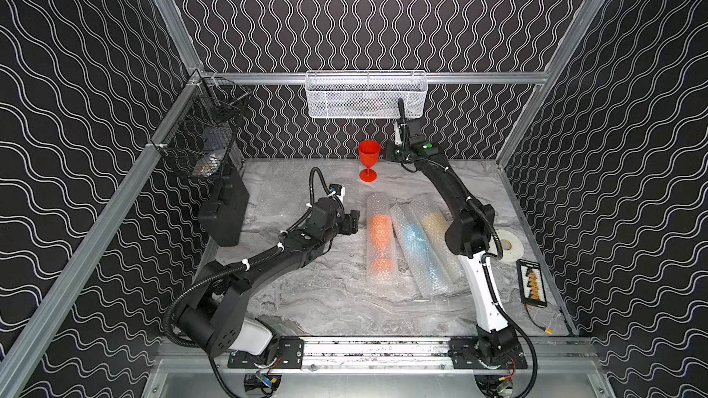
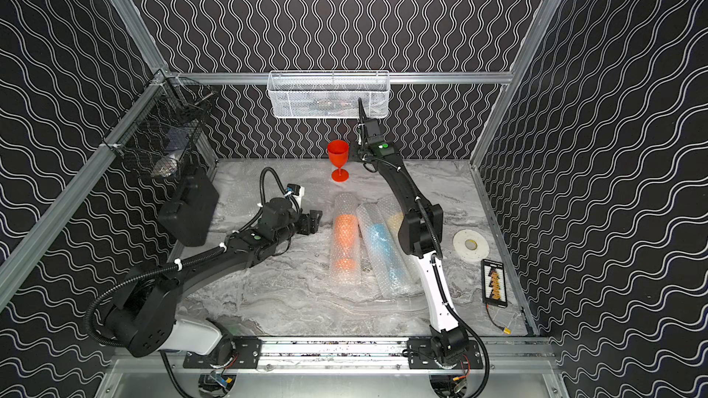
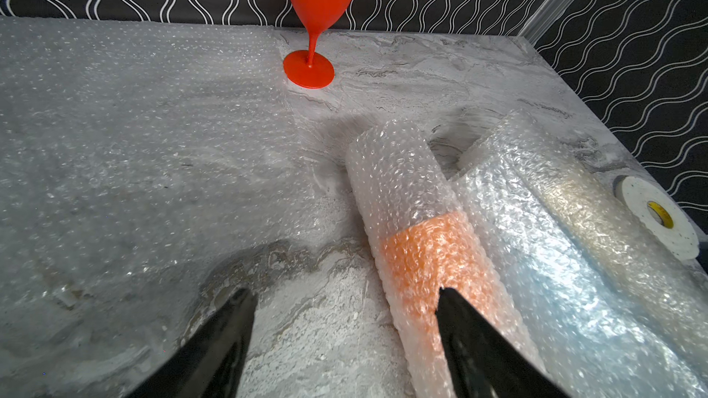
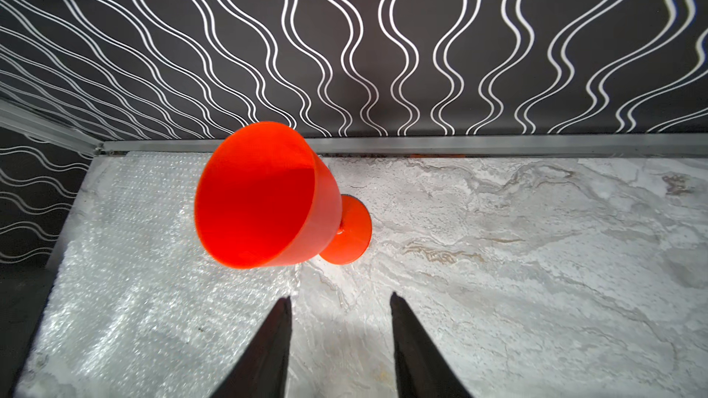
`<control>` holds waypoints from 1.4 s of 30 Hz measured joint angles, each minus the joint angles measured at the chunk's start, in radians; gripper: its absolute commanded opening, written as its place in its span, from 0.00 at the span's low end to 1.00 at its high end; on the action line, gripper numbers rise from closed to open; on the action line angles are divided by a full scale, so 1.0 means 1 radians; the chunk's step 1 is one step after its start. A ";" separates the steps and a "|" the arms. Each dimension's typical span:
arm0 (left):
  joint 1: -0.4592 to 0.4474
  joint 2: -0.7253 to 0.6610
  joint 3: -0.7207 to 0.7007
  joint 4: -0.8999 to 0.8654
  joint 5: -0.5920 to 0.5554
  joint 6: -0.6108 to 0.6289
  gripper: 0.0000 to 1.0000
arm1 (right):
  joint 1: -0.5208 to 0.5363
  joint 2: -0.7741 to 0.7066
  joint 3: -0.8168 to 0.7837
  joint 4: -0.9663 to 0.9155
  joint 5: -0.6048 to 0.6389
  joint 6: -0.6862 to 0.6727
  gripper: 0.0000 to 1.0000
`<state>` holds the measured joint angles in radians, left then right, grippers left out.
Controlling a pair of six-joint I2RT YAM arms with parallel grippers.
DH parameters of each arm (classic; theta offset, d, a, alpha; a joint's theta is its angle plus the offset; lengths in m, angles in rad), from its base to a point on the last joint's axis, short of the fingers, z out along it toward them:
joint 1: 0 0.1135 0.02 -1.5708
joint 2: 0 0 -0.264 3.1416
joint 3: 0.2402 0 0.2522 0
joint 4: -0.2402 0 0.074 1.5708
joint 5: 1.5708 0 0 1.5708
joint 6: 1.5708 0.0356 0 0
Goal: Unpack wine glasses from bubble wrap
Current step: Place the wine glass at the center of the board, then move the bubble wrap to the center of the board.
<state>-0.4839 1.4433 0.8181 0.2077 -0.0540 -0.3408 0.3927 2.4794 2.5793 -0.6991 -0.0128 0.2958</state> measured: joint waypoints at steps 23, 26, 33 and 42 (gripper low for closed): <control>-0.031 0.061 0.080 -0.203 0.359 -0.102 0.78 | 0.000 -0.447 -0.744 0.079 -0.231 0.034 0.48; -0.072 0.084 0.105 -0.251 0.370 -0.101 0.76 | 0.000 -0.502 -0.840 0.101 -0.233 0.034 0.48; -0.164 0.143 0.206 -0.402 0.292 -0.051 0.74 | 0.000 -0.553 -0.949 0.148 -0.235 0.033 0.49; -0.245 0.227 0.344 -0.544 0.140 0.002 0.73 | 0.000 -0.568 -0.987 0.172 -0.246 0.032 0.49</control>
<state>-0.7284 1.6703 1.1618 -0.3367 0.0860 -0.3389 0.3923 1.9110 1.5921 -0.5274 -0.2592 0.3275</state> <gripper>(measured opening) 0.726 0.488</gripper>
